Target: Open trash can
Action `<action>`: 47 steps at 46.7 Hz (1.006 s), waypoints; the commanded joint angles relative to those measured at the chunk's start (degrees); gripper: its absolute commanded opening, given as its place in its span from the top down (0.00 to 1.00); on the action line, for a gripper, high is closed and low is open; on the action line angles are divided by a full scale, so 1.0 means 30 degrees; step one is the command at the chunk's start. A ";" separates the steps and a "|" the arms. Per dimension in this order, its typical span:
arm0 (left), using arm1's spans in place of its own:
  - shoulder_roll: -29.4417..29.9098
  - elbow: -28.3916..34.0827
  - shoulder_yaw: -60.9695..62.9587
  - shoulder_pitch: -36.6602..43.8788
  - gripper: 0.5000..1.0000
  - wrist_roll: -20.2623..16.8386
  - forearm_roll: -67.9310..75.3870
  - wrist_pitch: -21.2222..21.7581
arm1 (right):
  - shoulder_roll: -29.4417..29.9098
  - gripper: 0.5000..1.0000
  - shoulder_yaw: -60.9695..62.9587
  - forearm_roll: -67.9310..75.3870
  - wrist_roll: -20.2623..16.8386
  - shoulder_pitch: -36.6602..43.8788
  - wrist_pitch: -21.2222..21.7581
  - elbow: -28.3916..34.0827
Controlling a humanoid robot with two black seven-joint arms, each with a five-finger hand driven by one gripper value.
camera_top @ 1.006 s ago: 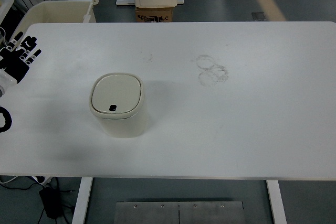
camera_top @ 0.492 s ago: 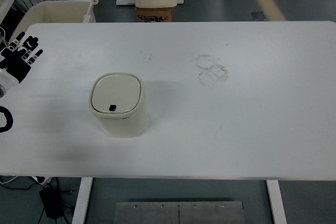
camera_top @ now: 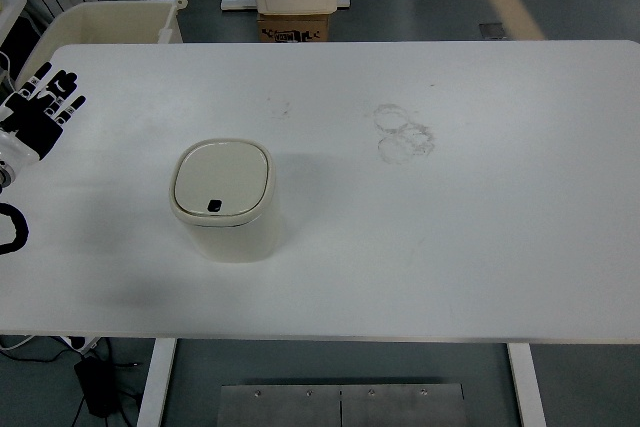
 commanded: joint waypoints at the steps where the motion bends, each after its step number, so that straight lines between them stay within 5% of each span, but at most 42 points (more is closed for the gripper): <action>1: 0.0000 0.0000 0.0029 0.0040 0.00 0.0002 0.0013 -0.0028 | 0.0000 0.02 -0.0001 0.0000 0.0000 -0.0010 0.0000 0.0000; 31: 0.0233 -0.0584 0.0117 -0.1014 0.00 0.0878 0.0042 0.1055 | 0.0000 0.02 -0.0030 0.0000 0.0000 0.0019 0.0000 0.0000; 37: 0.1549 -0.2894 0.0117 -0.1747 0.00 0.2432 0.0013 0.2226 | 0.0000 0.02 -0.0001 0.0000 0.0000 0.0019 0.0000 0.0029; 47: 0.5152 -0.9545 0.0234 -0.2098 0.00 0.2667 0.0042 0.3750 | 0.0000 0.01 -0.0001 0.0000 0.0000 0.0048 0.0000 0.0029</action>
